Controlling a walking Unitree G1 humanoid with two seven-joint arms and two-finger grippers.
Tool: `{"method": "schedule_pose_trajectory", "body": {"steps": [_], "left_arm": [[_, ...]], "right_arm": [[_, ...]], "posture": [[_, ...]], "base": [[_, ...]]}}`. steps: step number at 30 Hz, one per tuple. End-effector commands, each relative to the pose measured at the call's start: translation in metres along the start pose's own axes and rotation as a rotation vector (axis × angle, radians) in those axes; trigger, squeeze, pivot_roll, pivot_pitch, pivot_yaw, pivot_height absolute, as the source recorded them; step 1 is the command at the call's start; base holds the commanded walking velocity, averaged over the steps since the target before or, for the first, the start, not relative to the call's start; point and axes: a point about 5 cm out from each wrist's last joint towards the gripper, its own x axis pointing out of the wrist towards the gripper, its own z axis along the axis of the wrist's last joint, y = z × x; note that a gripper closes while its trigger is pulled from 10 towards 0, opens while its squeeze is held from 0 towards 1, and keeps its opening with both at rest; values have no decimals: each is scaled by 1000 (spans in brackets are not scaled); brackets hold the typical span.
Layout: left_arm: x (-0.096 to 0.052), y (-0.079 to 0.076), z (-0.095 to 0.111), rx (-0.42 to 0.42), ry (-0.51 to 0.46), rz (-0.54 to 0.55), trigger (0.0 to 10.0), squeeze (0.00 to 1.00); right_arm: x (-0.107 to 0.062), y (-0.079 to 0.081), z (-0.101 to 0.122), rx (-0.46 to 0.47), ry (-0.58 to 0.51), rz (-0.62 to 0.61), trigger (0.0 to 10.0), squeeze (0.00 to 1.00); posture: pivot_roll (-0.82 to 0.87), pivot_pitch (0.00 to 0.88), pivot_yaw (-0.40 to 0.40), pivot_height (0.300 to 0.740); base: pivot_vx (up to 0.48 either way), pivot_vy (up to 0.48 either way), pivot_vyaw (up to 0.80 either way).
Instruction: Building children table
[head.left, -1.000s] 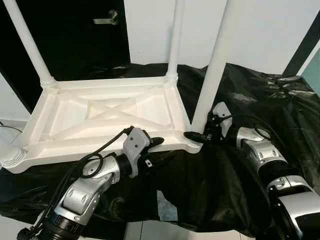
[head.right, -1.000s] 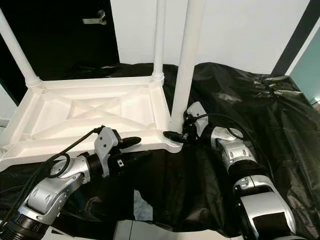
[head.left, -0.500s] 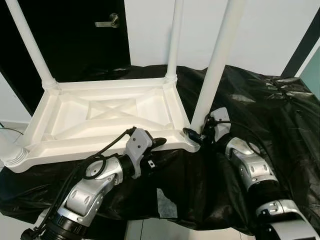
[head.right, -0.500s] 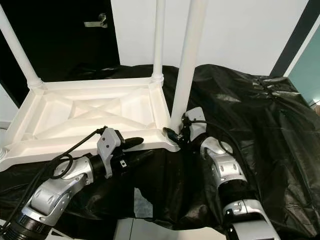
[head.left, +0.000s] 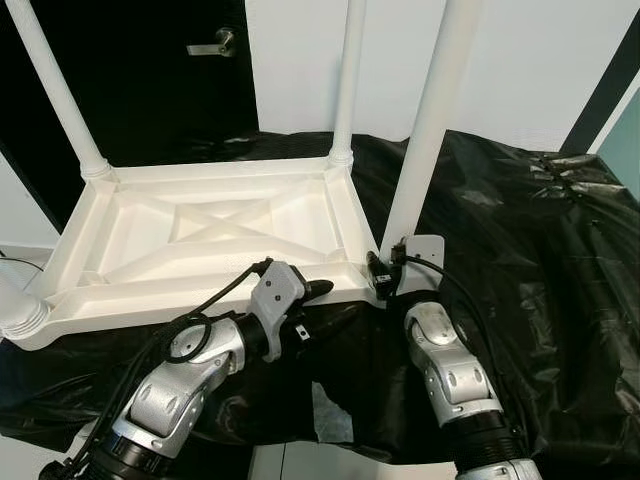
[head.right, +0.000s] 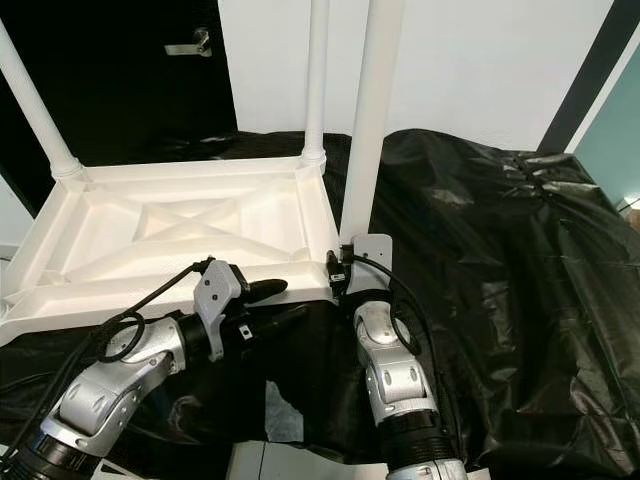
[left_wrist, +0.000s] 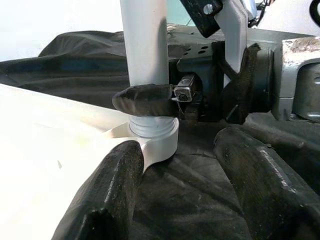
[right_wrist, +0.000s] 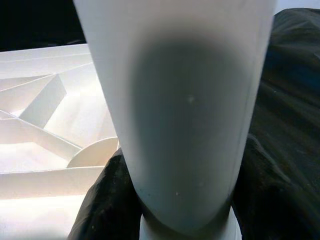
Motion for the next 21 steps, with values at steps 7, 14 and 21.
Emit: {"method": "schedule_pose_trajectory", "body": {"steps": [7,14,21], "left_arm": [[-1,-6,-2,-1,12,-86,10000,0],[-3,-4,0,3,15,-79,10000,0],[-14,4,0,15,32,-38,10000,0]], "right_arm": [[-7,3,-12,32,64,-28,10000,0],[-8,2,-1,57,2,-15,10000,1000],[-17,4,4,76,-41,49,10000,0]], "posture": [[32,0,-53,740],[32,0,-49,740],[40,0,-52,740]], "base": [[0,0,0],[0,0,0],[0,0,0]]}}
